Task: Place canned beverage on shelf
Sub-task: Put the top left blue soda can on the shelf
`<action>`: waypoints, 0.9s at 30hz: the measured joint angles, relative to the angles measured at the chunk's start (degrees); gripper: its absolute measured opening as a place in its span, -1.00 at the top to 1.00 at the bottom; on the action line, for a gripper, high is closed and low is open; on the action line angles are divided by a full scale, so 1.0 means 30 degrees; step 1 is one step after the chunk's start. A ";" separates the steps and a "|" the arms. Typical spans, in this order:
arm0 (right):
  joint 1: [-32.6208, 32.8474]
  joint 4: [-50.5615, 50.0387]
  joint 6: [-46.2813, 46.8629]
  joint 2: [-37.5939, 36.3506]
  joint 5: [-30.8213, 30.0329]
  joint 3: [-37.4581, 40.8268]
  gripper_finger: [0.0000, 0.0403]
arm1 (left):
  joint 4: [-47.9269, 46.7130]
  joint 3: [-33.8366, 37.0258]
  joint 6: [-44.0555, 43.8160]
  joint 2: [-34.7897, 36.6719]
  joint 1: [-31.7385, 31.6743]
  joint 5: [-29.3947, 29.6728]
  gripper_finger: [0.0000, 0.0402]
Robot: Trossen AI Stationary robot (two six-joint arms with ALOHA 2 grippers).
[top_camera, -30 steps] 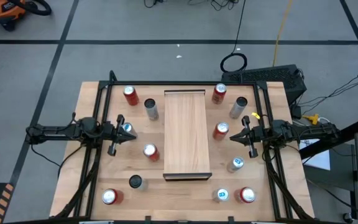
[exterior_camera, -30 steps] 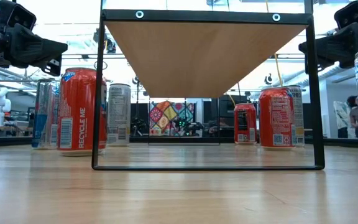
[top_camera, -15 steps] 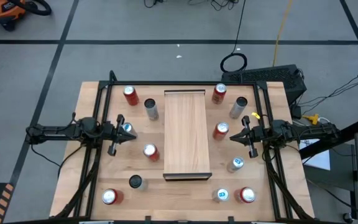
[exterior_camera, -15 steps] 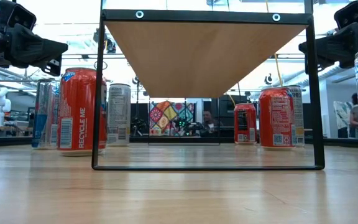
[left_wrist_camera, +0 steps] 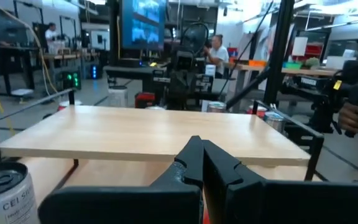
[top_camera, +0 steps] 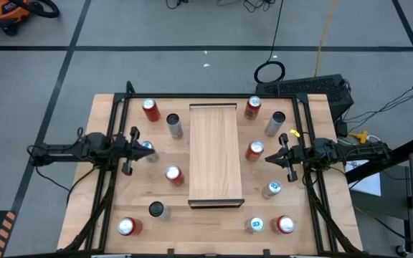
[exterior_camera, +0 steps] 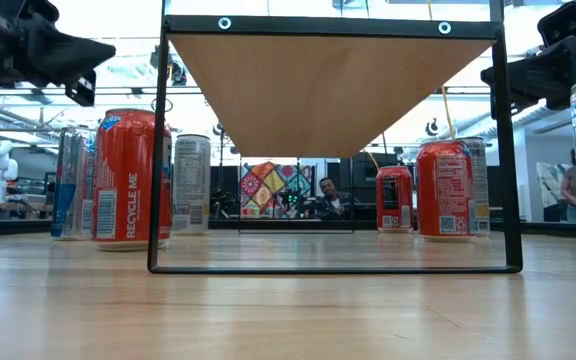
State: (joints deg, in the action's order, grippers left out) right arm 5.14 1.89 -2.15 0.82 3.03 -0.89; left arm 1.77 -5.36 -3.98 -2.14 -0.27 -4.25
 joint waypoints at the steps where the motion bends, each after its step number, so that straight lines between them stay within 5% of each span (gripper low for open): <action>1: -0.0003 0.0000 0.0021 0.0000 0.0002 0.0004 1.00 | -0.0410 -0.0316 -0.0022 -0.0047 0.0000 -0.0007 1.00; 27: -0.0004 0.0000 0.1579 0.0000 0.0015 0.0003 1.00 | -1.2108 -1.4917 -0.0013 -0.7139 -0.0002 0.0087 1.00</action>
State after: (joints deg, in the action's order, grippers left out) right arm 5.13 1.89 2.58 0.82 3.07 -0.88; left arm -34.56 -50.11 -4.02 -23.55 -0.28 -3.99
